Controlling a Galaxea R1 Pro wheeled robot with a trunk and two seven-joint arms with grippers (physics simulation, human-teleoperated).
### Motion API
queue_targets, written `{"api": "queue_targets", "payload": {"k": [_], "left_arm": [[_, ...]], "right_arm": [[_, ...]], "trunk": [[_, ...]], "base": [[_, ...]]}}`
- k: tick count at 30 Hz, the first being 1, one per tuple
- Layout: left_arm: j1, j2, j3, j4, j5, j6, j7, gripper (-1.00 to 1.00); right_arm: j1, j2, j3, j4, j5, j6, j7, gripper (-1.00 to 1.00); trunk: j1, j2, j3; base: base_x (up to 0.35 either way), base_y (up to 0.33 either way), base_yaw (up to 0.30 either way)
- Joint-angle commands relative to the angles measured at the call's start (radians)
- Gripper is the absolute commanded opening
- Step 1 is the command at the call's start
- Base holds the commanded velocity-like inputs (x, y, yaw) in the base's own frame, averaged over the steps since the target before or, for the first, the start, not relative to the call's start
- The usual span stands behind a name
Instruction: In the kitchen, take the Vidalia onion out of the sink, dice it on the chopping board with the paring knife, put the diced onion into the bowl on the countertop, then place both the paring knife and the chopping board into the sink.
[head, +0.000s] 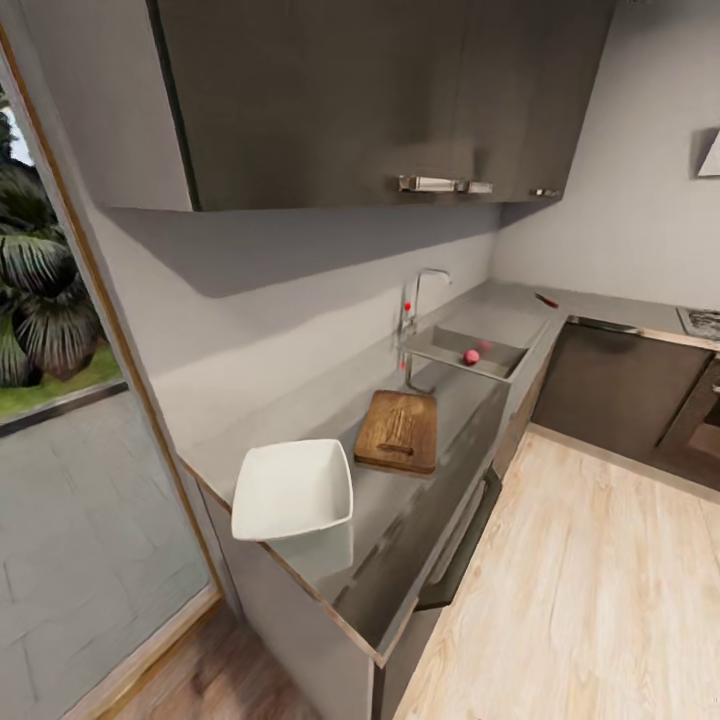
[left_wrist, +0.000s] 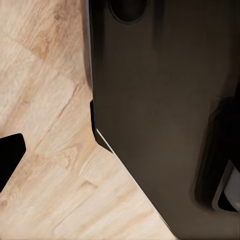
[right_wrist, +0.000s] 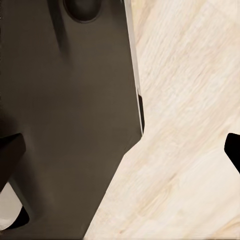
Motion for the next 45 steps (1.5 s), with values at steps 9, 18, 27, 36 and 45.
{"api": "queue_targets", "payload": {"k": [9,18,27,36,45], "left_arm": [[0.0,0.0,0.0,0.0,0.001,0.0,0.0,1.0],[0.0,0.0,0.0,0.0,0.001,0.0,0.0,1.0],[0.0,0.0,0.0,0.0,0.001,0.0,0.0,1.0],[0.0,0.0,0.0,0.0,0.001,0.0,0.0,1.0],[0.0,0.001,0.0,0.0,0.001,0.0,0.0,1.0]], "right_arm": [[0.0,0.0,-0.005,0.0,-0.001,-0.003,0.0,1.0],[0.0,0.0,-0.005,0.0,-0.001,-0.003,0.0,1.0],[0.0,0.0,-0.005,0.0,-0.001,-0.003,0.0,1.0],[0.0,0.0,-0.005,0.0,-0.001,-0.003,0.0,1.0],[0.0,0.0,-0.005,0.0,-0.001,-0.003,0.0,1.0]], "trunk": [[-0.034,0.063,0.028],[-0.069,0.126,0.056],[-0.103,0.189,0.084],[-0.138,0.252,0.112],[-0.172,0.315,0.14]], "base": [[0.019,0.0,-0.12],[0.002,0.0,-0.003],[0.227,0.047,0.0],[0.102,0.022,-0.049],[0.001,0.0,-0.26]]}}
